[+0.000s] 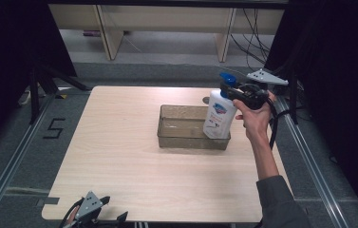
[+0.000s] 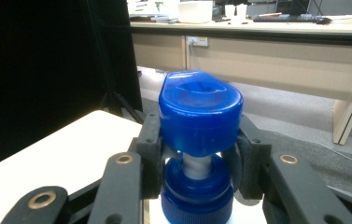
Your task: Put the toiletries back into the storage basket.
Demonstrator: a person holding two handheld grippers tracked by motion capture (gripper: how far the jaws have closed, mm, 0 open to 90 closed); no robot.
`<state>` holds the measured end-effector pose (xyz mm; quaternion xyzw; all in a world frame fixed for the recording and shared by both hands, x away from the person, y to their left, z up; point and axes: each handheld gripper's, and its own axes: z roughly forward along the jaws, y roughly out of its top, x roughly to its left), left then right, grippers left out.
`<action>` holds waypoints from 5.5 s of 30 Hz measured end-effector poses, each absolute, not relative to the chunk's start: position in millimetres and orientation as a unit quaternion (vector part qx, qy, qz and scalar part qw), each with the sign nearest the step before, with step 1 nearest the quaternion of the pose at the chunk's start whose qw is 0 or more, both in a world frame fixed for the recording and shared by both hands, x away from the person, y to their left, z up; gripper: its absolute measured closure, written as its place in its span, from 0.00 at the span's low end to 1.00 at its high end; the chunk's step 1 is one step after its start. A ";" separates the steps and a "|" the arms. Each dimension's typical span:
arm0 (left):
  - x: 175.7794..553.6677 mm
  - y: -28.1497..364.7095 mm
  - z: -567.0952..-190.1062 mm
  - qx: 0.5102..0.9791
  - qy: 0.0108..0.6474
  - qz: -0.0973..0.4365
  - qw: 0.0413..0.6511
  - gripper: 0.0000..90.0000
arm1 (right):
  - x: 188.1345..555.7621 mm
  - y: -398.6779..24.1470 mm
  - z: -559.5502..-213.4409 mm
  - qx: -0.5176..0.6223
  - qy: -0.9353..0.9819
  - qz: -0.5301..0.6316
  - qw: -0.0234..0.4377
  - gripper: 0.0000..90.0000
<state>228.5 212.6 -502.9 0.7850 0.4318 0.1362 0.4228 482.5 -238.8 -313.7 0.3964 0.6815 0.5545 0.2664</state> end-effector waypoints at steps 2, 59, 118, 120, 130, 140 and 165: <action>228.1 210.6 -503.5 0.776 0.439 0.136 0.432 0.17 | 482.2 -240.0 -316.2 0.399 0.682 0.552 0.265 0.69; 228.2 210.6 -503.5 0.774 0.441 0.137 0.433 0.17 | 472.4 -238.3 -343.9 0.415 0.681 0.557 0.231 0.30; 228.3 210.5 -503.6 0.774 0.440 0.139 0.433 0.17 | 417.1 -248.6 -340.4 0.398 0.690 0.549 0.252 0.27; 228.3 210.6 -503.6 0.774 0.440 0.139 0.433 0.17 | 414.8 -248.1 -341.5 0.396 0.692 0.546 0.258 0.27; 228.2 210.4 -503.6 0.774 0.442 0.138 0.433 0.17 | 406.8 -249.2 -344.7 0.395 0.692 0.547 0.256 0.27; 228.3 210.6 -503.5 0.772 0.442 0.138 0.435 0.17 | 397.5 -248.2 -346.1 0.392 0.690 0.552 0.254 0.26; 227.5 211.7 -501.7 0.771 0.439 0.138 0.441 0.17 | 376.2 -257.1 -368.5 0.405 0.694 0.553 0.220 0.26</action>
